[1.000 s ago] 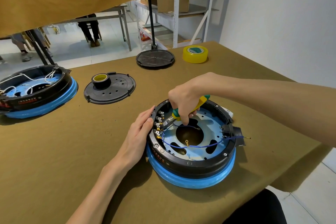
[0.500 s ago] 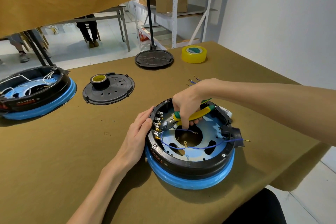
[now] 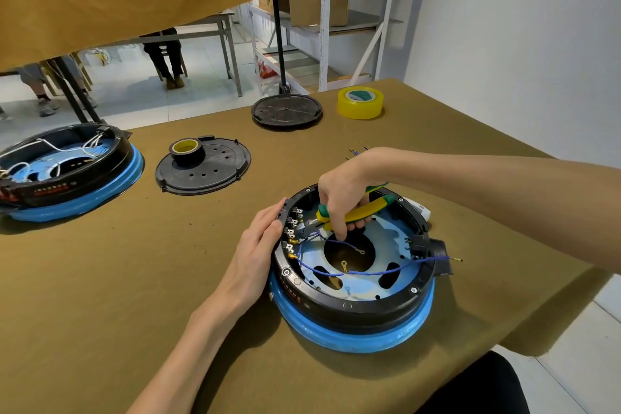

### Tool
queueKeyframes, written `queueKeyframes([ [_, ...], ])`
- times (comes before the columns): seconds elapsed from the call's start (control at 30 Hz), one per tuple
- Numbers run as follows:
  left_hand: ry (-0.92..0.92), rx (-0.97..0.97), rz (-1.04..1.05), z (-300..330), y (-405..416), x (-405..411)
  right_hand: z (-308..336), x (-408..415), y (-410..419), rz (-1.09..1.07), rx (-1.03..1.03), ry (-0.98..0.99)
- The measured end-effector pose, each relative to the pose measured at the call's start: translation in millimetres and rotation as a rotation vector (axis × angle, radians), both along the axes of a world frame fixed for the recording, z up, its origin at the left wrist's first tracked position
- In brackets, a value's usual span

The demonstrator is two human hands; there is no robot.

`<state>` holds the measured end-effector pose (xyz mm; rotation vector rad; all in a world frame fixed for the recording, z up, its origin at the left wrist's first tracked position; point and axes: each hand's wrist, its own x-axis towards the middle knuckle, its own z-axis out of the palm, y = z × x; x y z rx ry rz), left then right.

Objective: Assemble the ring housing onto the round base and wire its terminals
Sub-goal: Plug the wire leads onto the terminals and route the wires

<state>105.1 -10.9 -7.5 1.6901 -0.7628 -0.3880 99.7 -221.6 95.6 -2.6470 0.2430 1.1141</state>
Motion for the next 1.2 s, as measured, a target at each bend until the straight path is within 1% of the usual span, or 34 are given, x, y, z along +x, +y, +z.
queueKeyframes([
  [0.17,-0.007,-0.006,0.001,-1,1,1,-3,-1,3,0.001,-0.013,0.051],
  [0.33,-0.018,0.001,-0.001,-2,2,1,-2,2,5,0.021,-0.049,0.032],
  [0.57,-0.014,-0.011,0.006,-3,2,3,3,3,7,0.017,-0.069,0.06],
  [1.03,-0.011,-0.006,-0.011,-3,2,2,7,-3,13,0.102,-0.133,0.013],
  [1.2,-0.018,0.0,-0.014,-2,2,2,10,-7,17,0.173,-0.183,-0.011],
])
